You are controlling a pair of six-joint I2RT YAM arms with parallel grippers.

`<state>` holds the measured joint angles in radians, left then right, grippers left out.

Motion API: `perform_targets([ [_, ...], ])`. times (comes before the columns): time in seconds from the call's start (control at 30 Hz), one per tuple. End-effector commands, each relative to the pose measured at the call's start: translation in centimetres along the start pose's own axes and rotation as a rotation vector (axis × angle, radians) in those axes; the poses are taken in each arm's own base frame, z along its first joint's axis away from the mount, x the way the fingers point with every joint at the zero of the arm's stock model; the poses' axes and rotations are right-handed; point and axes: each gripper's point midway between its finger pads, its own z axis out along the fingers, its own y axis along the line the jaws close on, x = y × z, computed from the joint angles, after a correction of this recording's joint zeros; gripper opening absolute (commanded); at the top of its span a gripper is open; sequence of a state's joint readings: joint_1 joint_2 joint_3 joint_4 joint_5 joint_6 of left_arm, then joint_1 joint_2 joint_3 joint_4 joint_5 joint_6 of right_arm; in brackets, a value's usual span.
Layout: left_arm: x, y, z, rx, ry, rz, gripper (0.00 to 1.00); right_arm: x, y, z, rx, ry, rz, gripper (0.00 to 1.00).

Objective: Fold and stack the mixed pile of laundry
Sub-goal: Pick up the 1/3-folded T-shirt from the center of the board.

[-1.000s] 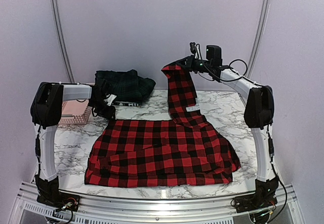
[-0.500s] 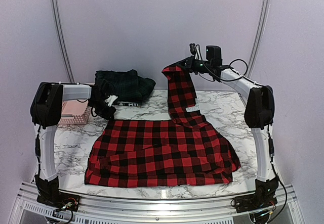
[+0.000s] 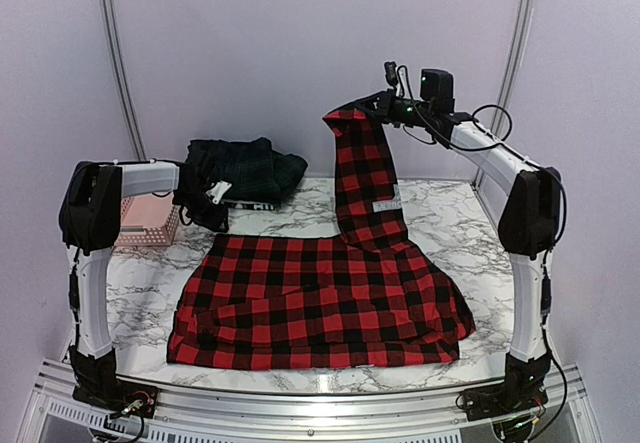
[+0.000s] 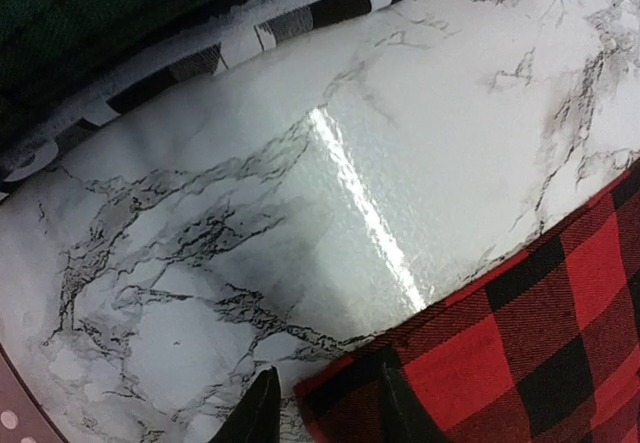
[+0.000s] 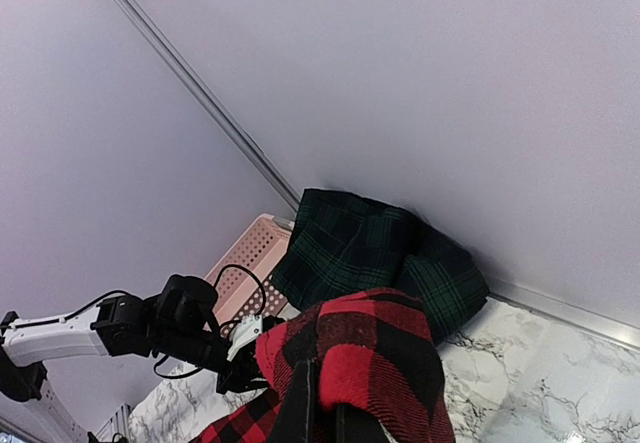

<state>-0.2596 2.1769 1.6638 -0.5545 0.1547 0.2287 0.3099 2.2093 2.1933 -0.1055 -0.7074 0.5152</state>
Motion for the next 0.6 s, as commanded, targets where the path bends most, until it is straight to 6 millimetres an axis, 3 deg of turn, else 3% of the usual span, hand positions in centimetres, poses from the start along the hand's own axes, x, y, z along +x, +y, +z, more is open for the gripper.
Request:
perform_targets([
  [0.0, 2.1, 0.5, -0.3, -0.012, 0.062, -0.016, 0.35, -0.5, 0.9, -0.7, -0.008, -0.005, -0.026, 0.0],
  [0.17, 3.2, 1.3, 1.0, -0.047, 0.107, -0.01, 0.37, -0.4, 0.9, -0.6, -0.012, -0.001, -0.021, 0.0],
  [0.37, 2.9, 1.4, 1.7, -0.041, 0.116, 0.006, 0.38, 0.1, 0.6, -0.4, -0.01, 0.007, -0.008, 0.0],
  [0.5, 3.2, 0.6, 2.2, 0.013, 0.13, 0.007, 0.32, 0.3, 0.0, -0.3, 0.002, 0.009, -0.005, 0.0],
  [0.57, 3.7, 0.2, 2.4, 0.032, 0.141, 0.009, 0.22, 0.2, -0.2, -0.2, 0.005, 0.008, 0.0, 0.0],
])
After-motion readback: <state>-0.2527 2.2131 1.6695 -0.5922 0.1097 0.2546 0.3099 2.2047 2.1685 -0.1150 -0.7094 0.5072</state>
